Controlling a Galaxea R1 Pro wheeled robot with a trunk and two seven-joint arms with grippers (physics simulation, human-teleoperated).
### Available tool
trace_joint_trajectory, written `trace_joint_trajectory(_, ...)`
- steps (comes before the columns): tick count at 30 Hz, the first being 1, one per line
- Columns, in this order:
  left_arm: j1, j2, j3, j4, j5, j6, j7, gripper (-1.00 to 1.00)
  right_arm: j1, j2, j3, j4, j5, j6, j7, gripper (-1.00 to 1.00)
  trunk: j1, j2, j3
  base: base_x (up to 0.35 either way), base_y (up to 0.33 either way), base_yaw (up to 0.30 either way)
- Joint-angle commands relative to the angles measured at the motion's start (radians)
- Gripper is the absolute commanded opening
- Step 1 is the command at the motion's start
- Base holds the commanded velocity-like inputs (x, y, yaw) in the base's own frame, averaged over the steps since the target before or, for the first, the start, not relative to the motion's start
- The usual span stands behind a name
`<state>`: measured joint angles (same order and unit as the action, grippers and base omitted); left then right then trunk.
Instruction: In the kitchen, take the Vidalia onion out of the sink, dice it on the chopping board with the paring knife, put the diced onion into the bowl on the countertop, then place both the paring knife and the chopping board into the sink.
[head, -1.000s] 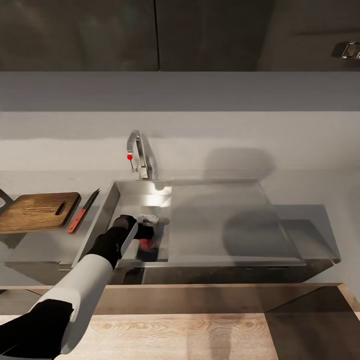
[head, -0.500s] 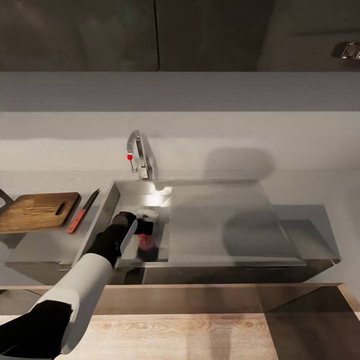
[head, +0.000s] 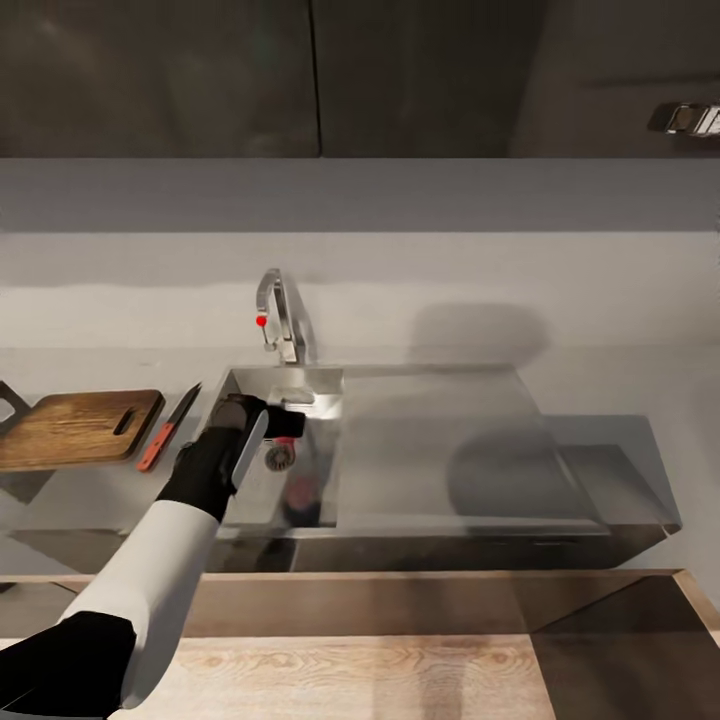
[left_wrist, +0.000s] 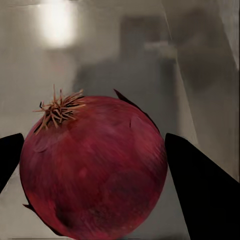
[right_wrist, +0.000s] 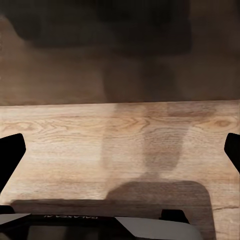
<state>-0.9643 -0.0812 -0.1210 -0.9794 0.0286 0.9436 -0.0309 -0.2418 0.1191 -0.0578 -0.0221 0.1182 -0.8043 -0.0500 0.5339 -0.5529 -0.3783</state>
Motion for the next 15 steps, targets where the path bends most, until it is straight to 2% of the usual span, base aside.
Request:
trace_joint_trajectory(1, -0.001, 0.0, 0.0, -0.015, 0.001, 0.015, -0.001, -1.0, -0.001, 0.0, -0.006, 0.001, 0.011, -0.003, -0.005, 1.0, 0.0, -0.001, 0.0, 0.0, 0.0, 0.0)
trace_joint_trajectory(3, -0.001, 0.004, 0.0, -0.067, 0.001, 0.045, -0.001, -1.0, -0.001, 0.0, -0.006, 0.001, 0.011, -0.003, -0.005, 1.0, 0.0, -0.001, 0.003, 0.0, 0.0, 0.0)
trace_joint_trajectory(8, -0.001, 0.012, 0.0, -0.138, 0.002, 0.063, -0.001, -1.0, -0.001, -0.001, -0.007, 0.001, 0.011, -0.003, -0.005, 1.0, 0.0, -0.001, 0.011, 0.0, 0.0, 0.0)
trace_joint_trajectory(15, -0.001, 0.033, 0.0, -0.173, 0.002, 0.067, -0.001, -1.0, -0.001, -0.001, -0.006, 0.001, 0.011, -0.003, -0.005, 1.0, 0.0, -0.001, 0.02, 0.0, 0.0, 0.0)
